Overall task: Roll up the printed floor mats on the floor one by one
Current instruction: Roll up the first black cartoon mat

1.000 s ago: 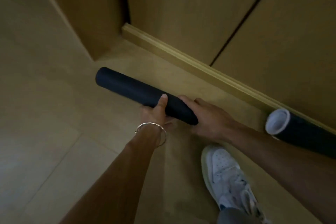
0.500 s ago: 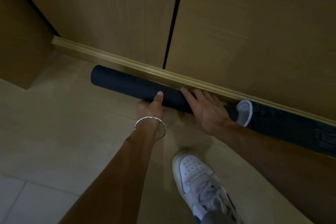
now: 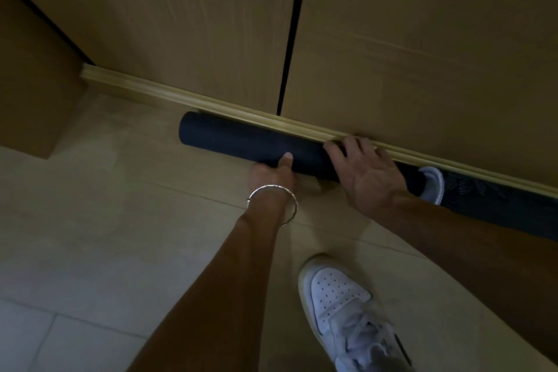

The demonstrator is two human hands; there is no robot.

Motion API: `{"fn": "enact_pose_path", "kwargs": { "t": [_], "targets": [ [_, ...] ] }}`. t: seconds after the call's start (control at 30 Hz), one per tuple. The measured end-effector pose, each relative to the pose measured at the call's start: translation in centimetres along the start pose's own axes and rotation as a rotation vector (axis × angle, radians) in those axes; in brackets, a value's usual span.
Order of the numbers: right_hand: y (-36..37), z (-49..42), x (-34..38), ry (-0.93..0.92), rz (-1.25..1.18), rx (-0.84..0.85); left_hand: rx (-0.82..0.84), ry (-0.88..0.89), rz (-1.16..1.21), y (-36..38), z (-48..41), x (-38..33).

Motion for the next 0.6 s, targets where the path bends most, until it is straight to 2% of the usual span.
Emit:
{"fn": "enact_pose_path", "kwargs": {
  "t": [0.1,0.2,0.27,0.43,0.6],
  "targets": [
    [-0.9,0.0,0.9,0.0,0.031,-0.038,0.061,0.042,-0.275,-0.3,-0.3,-0.6],
    [-1.9,-0.2,3.4,-0.102,0.072,-0.088,0.123,0.081,-0.415,-1.2,0.6,-2.1],
    [-2.9,-0.3,5.7,-0.187,0.016,-0.149,0.15,0.152,-0.514,-2.2,1.8,-3.3],
    [-4.6,-0.1,11.6,-0.34,-0.129,-0.12,-0.044,0.299,-0.65,-8.5,2.7,-4.3],
    [-6.2,0.7,17.6,-0.473,-0.122,-0.079,-0.163,0.361,-0.725,-16.5,3.7,-4.3]
  ]
}}
Point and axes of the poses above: each hand's wrist, its own z-axis away from the middle knuckle, its own y-axis out of the palm, x = y × z, the point moved 8 cm from there along -z, towards the middle knuckle
